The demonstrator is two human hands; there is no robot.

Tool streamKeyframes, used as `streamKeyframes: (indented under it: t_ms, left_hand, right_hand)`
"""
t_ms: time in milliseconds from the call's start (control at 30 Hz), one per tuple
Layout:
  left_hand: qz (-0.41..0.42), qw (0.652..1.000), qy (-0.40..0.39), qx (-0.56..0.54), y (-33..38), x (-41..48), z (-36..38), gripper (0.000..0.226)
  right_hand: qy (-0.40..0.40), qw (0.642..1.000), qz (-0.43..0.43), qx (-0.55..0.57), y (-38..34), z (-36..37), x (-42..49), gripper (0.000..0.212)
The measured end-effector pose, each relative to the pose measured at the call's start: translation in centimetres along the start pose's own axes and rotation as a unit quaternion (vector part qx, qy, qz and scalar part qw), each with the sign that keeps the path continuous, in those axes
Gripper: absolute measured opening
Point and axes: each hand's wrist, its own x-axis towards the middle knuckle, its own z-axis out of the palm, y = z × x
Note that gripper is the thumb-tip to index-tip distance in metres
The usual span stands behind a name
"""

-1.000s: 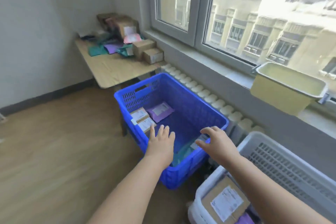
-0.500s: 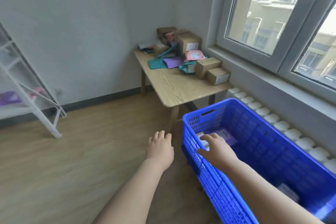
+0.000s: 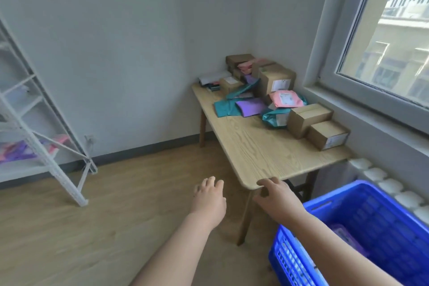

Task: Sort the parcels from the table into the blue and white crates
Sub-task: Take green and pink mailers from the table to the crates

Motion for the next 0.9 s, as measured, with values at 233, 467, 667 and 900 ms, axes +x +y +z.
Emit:
streamKeyframes:
  t_ms: [233,467,667,900]
  left_hand:
    - [0.014,1.000,-0.002,0.003,-3.0,13.5,-3.8,0.049]
    - [-0.003,0.999,-0.037,-0.017,-9.0,24.5,-4.8,0.049]
    - [0.025,0.998,-0.053,-0.036,-14.1,35.5,-6.3,0.048]
    - [0.089,0.991,-0.091,-0.028,-18.3,51.2,-9.1,0.047]
  right_hand:
    - [-0.022,1.000,-0.017,-0.001,-2.7,-0.7,15.2,0.047]
    - [-0.046,0.999,-0.023,-0.003,-6.8,0.9,27.6,0.041]
    - [-0.040,0.999,0.027,0.002,-8.2,1.8,38.4,0.039]
    - [0.011,0.990,0.131,0.053,-10.6,1.0,50.5,0.037]
